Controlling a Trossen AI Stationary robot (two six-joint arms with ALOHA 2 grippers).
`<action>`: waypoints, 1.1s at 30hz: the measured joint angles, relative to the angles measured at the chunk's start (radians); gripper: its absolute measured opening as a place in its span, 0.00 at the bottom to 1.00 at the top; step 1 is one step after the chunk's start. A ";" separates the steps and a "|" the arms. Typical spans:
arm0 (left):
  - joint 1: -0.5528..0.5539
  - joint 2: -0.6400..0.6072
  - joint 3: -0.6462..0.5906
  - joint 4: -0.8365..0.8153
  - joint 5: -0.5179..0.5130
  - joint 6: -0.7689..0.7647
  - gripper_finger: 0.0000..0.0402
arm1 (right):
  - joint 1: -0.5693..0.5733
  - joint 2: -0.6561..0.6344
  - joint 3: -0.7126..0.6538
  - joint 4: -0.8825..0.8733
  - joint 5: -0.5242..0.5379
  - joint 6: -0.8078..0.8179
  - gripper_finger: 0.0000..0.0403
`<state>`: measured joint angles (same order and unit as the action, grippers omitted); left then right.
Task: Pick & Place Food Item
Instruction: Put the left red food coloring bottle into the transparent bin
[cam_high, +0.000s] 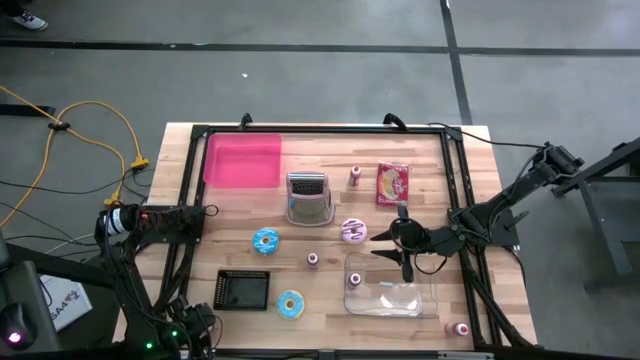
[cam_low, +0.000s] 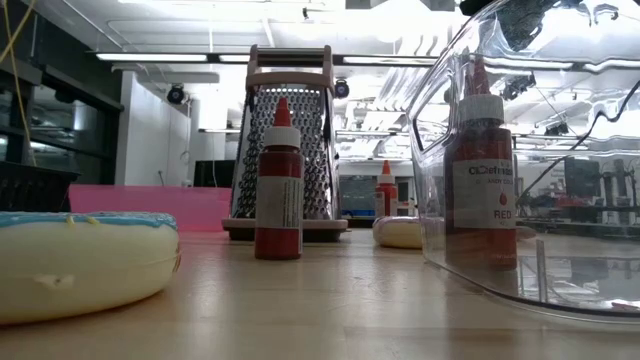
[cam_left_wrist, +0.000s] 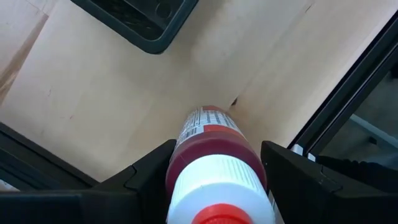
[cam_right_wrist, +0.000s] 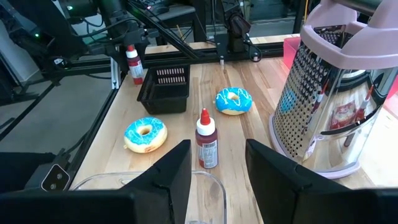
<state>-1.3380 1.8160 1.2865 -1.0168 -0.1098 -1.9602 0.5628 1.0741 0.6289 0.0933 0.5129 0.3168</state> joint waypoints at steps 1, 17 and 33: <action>0.000 0.000 0.000 0.000 -0.003 0.000 0.56 | 0.000 0.000 0.000 0.000 0.000 0.000 0.35; 0.000 0.000 -0.001 0.000 -0.009 0.003 0.44 | 0.000 0.000 0.000 0.000 0.000 0.000 0.35; 0.000 -0.013 -0.004 0.003 -0.016 0.002 0.36 | 0.000 0.000 0.000 0.000 0.000 0.000 0.35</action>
<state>-1.3377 1.8032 1.2823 -1.0138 -0.1256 -1.9583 0.5628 1.0744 0.6289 0.0933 0.5130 0.3167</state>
